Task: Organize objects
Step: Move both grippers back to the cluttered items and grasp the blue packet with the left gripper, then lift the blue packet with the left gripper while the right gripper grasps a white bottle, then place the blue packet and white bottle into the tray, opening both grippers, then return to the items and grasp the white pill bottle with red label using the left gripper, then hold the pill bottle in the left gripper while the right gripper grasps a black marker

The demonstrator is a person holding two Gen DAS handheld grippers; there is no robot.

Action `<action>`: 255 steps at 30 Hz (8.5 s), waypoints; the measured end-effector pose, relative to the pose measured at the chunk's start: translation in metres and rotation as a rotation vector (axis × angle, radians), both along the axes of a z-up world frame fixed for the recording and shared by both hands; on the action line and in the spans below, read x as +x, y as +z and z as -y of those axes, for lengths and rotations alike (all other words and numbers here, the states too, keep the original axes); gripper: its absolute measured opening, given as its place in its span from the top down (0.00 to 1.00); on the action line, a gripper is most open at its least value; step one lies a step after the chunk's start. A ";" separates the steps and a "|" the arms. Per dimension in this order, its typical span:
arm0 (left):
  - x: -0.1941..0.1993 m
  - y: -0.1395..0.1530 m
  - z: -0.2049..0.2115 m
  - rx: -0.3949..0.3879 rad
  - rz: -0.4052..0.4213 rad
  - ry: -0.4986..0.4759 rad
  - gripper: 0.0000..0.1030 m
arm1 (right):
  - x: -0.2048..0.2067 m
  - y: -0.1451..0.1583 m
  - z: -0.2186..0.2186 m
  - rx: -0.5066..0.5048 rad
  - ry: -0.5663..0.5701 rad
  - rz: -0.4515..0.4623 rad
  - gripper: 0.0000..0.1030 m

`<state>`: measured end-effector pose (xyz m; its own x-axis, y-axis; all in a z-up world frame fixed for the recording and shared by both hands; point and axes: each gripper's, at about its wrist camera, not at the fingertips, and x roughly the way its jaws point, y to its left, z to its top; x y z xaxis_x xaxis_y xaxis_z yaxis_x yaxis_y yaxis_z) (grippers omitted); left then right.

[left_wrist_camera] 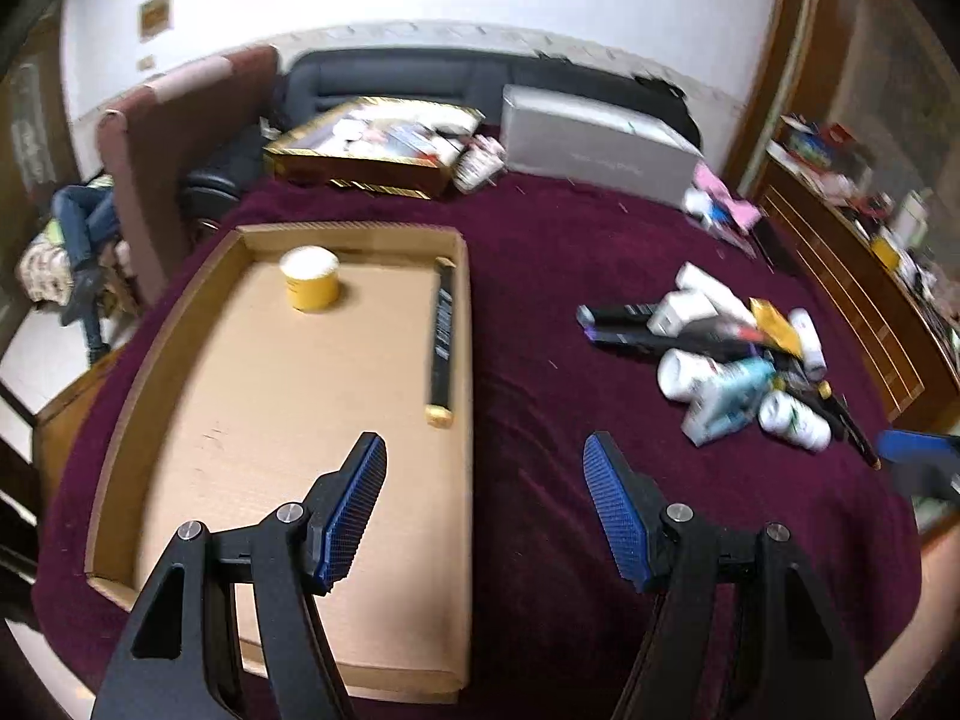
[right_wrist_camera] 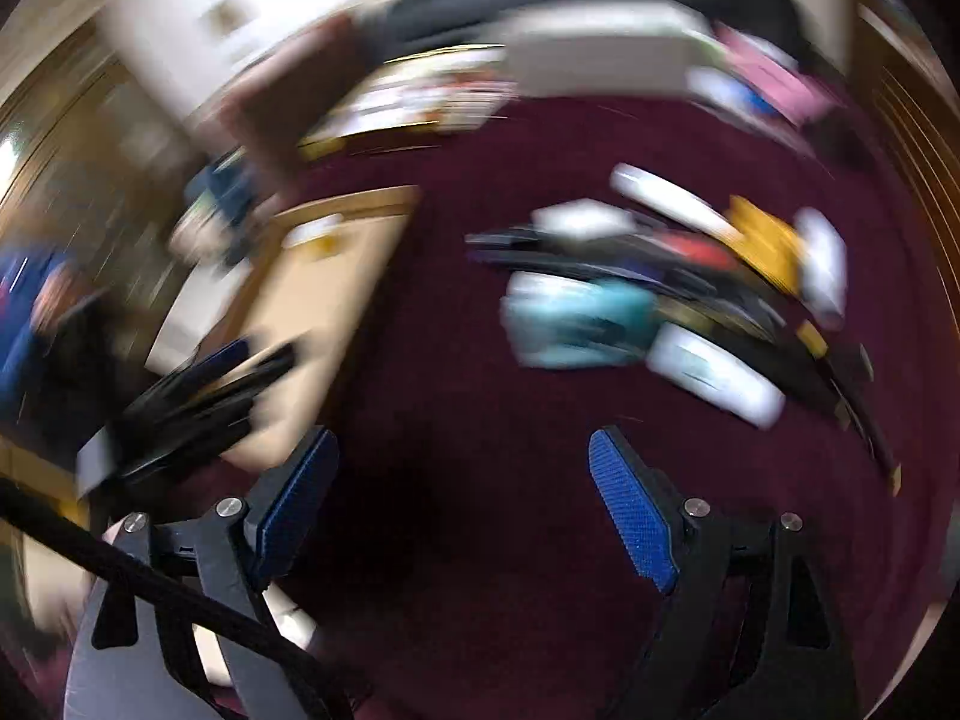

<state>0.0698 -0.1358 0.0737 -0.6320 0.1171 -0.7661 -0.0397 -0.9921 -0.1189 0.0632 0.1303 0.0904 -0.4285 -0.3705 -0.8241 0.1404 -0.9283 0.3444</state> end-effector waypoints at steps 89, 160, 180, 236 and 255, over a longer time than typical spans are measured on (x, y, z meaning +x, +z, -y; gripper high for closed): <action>0.047 0.023 0.020 0.056 -0.094 -0.156 0.63 | -0.035 -0.048 -0.005 0.058 0.068 0.058 0.69; -0.052 0.008 0.011 0.103 0.025 -0.174 0.40 | -0.061 -0.022 -0.006 0.082 -0.132 -0.200 0.33; -0.086 -0.052 -0.167 0.109 0.159 -0.697 0.40 | -0.050 -0.080 -0.139 -0.118 -0.323 -0.068 0.33; 0.030 -0.009 -0.031 0.065 -0.019 -0.303 0.51 | -0.012 -0.056 -0.042 0.029 0.018 -0.069 0.87; 0.073 0.030 0.046 0.082 -0.162 -0.136 0.51 | 0.023 0.019 0.034 -0.086 0.133 -0.258 0.88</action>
